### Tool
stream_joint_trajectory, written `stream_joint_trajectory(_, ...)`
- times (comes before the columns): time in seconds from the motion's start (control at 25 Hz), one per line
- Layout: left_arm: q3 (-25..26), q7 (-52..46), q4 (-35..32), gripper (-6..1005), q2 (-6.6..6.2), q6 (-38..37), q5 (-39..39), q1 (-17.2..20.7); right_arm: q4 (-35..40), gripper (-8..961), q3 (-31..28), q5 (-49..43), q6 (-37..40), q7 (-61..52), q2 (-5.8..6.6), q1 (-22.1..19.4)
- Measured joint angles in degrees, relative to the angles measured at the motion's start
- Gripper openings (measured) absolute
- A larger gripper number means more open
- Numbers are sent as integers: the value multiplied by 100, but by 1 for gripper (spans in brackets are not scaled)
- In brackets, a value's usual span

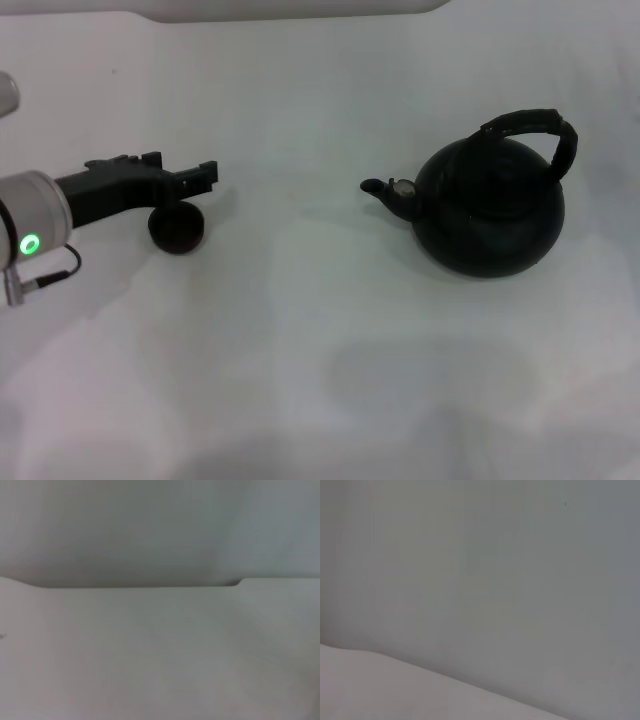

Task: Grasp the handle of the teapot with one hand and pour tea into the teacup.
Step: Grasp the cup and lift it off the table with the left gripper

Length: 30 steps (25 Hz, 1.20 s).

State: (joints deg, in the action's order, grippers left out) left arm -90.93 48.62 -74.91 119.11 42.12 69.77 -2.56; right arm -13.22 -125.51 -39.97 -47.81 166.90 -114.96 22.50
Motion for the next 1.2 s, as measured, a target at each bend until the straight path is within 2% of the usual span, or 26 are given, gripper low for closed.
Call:
stream_joint_trajectory(0.24, -452, 35, -25, 879, 1, -410, 89, 216, -5, 872, 5, -32, -17, 0, 0, 0)
stream_joint_trajectory(0.6, -691, -171, -43, 885, 7, -536, 98, 525, -6, 872, 17, -37, -40, 55, 0, 0)
stream_joint_trajectory(0.92, -647, -244, -523, 886, -21, -595, -40, 1007, -6, 871, 1, -20, -8, 137, 0, -15)
stream_joint_trajectory(1.2, -636, -253, -648, 885, -36, -532, -149, 1009, -6, 871, -1, -37, -9, 144, 0, -2)
